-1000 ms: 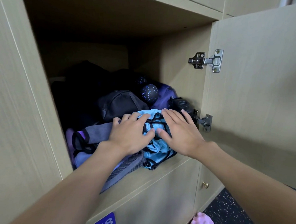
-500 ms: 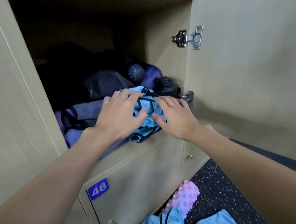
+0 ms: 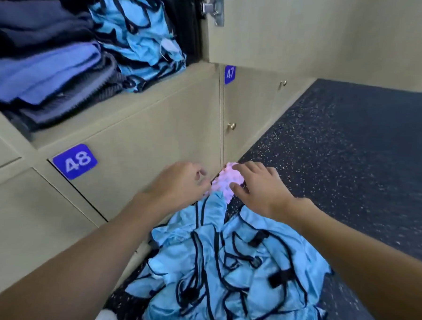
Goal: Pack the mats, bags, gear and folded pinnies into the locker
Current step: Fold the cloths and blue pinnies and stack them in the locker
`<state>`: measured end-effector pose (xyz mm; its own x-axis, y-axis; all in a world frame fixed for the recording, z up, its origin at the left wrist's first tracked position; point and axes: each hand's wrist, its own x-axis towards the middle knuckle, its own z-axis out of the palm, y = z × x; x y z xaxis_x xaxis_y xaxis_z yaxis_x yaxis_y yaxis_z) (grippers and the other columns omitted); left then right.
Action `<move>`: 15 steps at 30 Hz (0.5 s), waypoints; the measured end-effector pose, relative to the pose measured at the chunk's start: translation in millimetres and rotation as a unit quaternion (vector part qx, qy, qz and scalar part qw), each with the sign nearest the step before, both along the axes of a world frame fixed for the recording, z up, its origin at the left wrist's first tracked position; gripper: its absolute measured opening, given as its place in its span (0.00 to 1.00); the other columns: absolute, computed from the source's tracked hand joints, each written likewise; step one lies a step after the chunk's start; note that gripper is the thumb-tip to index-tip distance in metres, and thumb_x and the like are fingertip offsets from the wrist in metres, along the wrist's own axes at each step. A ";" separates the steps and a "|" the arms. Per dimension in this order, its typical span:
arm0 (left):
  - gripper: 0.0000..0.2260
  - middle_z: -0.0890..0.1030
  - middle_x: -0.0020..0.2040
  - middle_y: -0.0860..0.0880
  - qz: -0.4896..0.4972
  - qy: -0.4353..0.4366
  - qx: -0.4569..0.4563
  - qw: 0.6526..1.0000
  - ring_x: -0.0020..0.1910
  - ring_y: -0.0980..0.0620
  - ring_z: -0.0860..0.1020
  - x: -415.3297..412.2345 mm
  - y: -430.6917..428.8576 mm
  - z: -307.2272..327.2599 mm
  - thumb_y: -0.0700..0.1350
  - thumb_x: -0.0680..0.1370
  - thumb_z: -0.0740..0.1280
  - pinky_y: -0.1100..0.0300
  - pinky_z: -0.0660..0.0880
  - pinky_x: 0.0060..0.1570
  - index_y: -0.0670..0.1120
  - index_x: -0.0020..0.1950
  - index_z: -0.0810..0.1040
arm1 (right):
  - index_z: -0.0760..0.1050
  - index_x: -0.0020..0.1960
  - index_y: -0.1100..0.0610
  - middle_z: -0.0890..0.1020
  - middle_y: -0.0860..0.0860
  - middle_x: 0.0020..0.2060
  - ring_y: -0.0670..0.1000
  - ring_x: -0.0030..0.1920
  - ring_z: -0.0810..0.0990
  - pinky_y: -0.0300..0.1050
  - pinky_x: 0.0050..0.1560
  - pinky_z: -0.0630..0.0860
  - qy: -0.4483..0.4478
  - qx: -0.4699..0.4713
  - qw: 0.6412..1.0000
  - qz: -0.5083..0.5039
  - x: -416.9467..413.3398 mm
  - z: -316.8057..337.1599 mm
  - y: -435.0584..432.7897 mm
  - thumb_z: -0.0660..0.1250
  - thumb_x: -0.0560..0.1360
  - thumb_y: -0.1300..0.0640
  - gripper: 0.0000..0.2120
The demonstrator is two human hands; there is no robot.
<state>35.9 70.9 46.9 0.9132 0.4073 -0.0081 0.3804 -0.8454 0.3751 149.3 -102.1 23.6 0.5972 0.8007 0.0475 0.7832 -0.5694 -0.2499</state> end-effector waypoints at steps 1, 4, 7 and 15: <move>0.16 0.83 0.48 0.51 0.001 0.022 -0.016 1.000 0.49 0.47 0.80 -4.1 -2.4 -18.9 0.58 0.75 0.62 0.54 0.77 0.50 0.50 0.54 0.81 | 0.62 0.75 0.51 0.70 0.50 0.70 0.53 0.71 0.65 0.53 0.70 0.58 0.010 -0.014 1.000 -0.008 -5.0 -18.6 -6.8 0.55 0.81 0.43 0.24; 0.08 0.83 0.44 0.49 0.007 0.061 -0.027 0.998 0.45 0.46 0.80 -16.0 -5.4 -73.3 0.52 0.78 0.65 0.55 0.76 0.46 0.51 0.51 0.81 | 0.61 0.75 0.51 0.70 0.50 0.69 0.53 0.71 0.64 0.53 0.70 0.58 0.041 -0.049 0.998 -0.011 -21.1 -72.6 -20.2 0.55 0.82 0.43 0.24; 0.11 0.83 0.48 0.48 0.027 0.096 -0.026 0.995 0.48 0.45 0.80 -25.1 -2.9 -123.1 0.53 0.79 0.65 0.55 0.74 0.47 0.47 0.55 0.80 | 0.58 0.77 0.51 0.67 0.49 0.72 0.52 0.73 0.62 0.52 0.71 0.56 0.060 -0.082 0.995 -0.003 -33.6 -117.5 -29.3 0.53 0.82 0.42 0.26; 0.18 0.75 0.40 0.49 0.076 0.110 0.016 0.991 0.45 0.45 0.77 -27.0 -4.8 -197.0 0.60 0.77 0.68 0.53 0.70 0.46 0.44 0.43 0.75 | 0.46 0.80 0.52 0.51 0.49 0.80 0.50 0.79 0.46 0.56 0.78 0.43 0.104 -0.218 0.970 0.018 -44.1 -203.7 -56.3 0.47 0.83 0.42 0.29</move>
<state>8.9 66.1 -150.0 0.8193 0.5429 -0.1844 0.5732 -0.7825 0.2431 105.2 -158.4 -180.1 0.5287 0.7382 -0.4190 0.7633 -0.6294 -0.1457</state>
